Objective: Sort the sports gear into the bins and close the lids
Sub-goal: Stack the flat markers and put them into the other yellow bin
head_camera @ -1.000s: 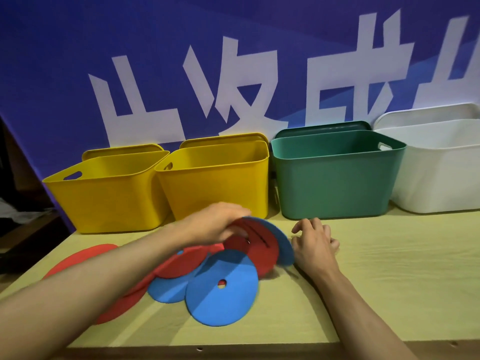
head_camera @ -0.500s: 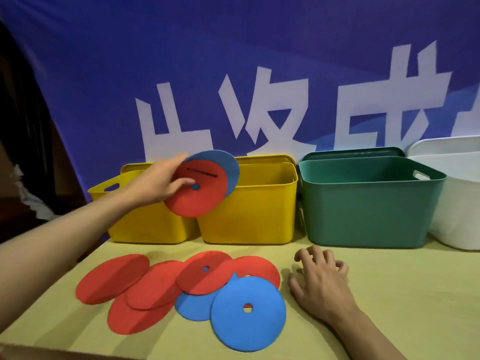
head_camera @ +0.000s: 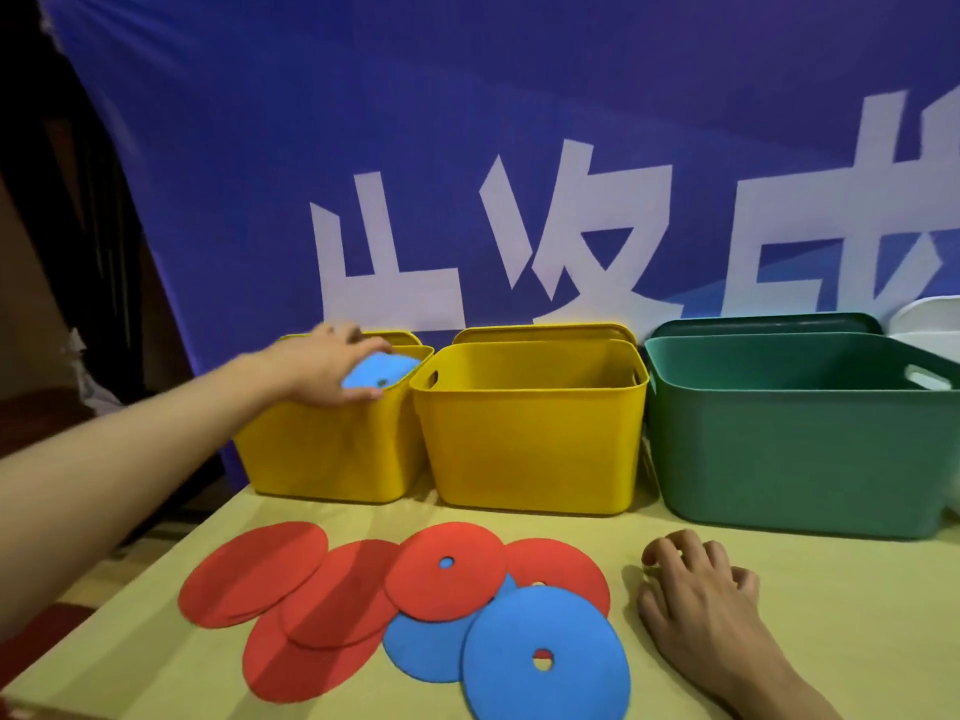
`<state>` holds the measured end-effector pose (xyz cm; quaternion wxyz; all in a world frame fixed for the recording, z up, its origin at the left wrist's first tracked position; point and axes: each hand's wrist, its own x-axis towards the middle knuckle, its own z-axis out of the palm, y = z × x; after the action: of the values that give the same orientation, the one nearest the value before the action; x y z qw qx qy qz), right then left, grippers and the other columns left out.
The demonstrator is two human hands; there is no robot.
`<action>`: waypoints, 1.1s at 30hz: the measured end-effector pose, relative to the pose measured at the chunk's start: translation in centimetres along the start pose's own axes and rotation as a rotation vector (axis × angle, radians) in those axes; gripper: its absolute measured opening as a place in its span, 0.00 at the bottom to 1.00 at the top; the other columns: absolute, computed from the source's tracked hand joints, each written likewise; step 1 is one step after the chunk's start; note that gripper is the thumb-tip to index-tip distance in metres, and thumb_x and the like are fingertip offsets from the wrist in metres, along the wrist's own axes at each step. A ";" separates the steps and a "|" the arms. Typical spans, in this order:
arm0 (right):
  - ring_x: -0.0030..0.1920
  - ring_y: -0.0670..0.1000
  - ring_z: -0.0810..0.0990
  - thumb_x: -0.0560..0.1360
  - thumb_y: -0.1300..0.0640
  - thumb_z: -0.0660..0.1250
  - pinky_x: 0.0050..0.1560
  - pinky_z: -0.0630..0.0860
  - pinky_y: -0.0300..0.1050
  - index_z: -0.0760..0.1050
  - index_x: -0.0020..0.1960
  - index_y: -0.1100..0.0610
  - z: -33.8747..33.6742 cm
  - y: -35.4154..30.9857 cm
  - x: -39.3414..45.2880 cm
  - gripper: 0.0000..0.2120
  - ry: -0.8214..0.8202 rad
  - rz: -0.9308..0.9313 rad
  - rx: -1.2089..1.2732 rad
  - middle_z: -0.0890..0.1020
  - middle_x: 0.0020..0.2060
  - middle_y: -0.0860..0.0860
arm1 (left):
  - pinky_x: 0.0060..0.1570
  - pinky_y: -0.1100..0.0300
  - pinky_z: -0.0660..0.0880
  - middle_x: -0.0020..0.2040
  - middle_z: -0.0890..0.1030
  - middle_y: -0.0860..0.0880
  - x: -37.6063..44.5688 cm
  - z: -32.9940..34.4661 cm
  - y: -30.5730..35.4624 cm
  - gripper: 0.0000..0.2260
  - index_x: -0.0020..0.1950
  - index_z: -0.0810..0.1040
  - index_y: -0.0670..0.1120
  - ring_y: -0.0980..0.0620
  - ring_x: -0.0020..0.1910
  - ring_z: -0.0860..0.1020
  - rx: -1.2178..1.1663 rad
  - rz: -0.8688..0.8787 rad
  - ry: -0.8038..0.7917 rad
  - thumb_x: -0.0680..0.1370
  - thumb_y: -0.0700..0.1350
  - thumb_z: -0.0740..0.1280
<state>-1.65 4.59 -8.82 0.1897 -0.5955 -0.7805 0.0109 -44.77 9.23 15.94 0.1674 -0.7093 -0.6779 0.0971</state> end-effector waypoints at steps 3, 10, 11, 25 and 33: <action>0.57 0.44 0.63 0.80 0.39 0.51 0.61 0.63 0.49 0.62 0.62 0.40 0.4 0.2 0.2 0.12 -0.004 0.001 0.008 0.65 0.60 0.43 | 0.65 0.43 0.75 0.75 0.61 0.46 -2.7 2.0 5.5 0.34 0.78 0.48 0.70 0.42 0.70 0.67 0.045 0.153 0.076 0.75 0.76 0.53; 0.56 0.47 0.64 0.79 0.42 0.54 0.57 0.62 0.51 0.65 0.60 0.41 0.7 0.4 0.2 0.10 0.048 -0.009 0.013 0.67 0.58 0.45 | 0.65 0.45 0.73 0.73 0.61 0.47 -7.5 5.9 15.4 0.41 0.79 0.45 0.68 0.44 0.67 0.68 -0.142 0.497 -0.083 0.73 0.77 0.61; 0.56 0.47 0.64 0.79 0.42 0.54 0.56 0.62 0.51 0.65 0.59 0.42 0.8 0.4 0.1 0.10 0.062 -0.011 0.014 0.67 0.57 0.45 | 0.67 0.45 0.72 0.74 0.61 0.46 -7.7 6.6 16.7 0.43 0.79 0.45 0.67 0.43 0.68 0.68 -0.180 0.535 -0.123 0.72 0.76 0.63; 0.59 0.47 0.64 0.79 0.43 0.57 0.62 0.63 0.52 0.66 0.63 0.43 0.6 0.9 0.3 0.13 0.030 -0.002 0.089 0.66 0.61 0.45 | 0.74 0.34 0.60 0.79 0.50 0.49 -0.8 6.2 27.0 0.66 0.77 0.35 0.69 0.36 0.79 0.52 0.021 0.523 -0.614 0.57 0.64 0.84; 0.60 0.47 0.63 0.79 0.44 0.58 0.61 0.61 0.52 0.66 0.62 0.43 0.4 1.0 0.4 0.12 0.033 0.004 0.125 0.67 0.62 0.46 | 0.73 0.42 0.63 0.73 0.65 0.48 -1.3 7.3 25.4 0.57 0.76 0.53 0.55 0.44 0.73 0.64 -0.134 0.627 -0.480 0.57 0.65 0.83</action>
<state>-0.94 5.39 -9.34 0.2393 -0.5841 -0.7740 0.0501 -23.92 8.06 -0.29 -0.0801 -0.8482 -0.4534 0.2618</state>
